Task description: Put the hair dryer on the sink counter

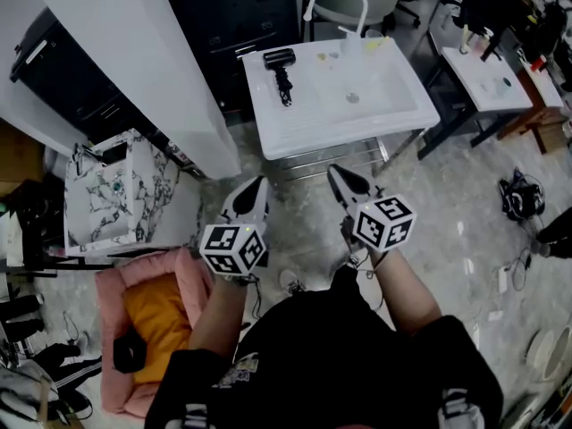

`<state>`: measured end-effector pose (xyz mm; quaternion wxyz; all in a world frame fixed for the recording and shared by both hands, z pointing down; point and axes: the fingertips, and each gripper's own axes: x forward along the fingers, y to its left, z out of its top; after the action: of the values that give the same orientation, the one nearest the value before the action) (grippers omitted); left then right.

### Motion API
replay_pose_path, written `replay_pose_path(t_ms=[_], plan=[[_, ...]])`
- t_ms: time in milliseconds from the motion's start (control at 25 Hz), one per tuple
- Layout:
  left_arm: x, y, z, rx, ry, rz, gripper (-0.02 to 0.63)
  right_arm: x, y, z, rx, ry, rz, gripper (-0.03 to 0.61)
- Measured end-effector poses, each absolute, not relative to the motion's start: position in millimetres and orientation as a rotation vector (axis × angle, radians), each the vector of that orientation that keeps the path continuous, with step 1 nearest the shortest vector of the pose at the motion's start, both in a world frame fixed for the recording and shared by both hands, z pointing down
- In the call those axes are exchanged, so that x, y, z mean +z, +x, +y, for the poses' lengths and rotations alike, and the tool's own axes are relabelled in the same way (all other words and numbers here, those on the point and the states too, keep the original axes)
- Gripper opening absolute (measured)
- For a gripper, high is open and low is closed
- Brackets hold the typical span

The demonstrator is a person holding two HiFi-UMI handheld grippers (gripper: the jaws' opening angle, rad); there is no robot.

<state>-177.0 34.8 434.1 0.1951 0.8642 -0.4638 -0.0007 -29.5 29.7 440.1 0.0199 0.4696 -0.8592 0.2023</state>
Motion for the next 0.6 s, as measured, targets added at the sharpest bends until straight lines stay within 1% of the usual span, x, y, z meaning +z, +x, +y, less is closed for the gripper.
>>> replay_pose_path(t_ms=[600], plan=[[430.6, -173.0, 45.8, 0.0, 2.426, -1.287, 0.003, 428.9, -25.2, 42.0, 0.61, 1.463, -2.673, -0.003]])
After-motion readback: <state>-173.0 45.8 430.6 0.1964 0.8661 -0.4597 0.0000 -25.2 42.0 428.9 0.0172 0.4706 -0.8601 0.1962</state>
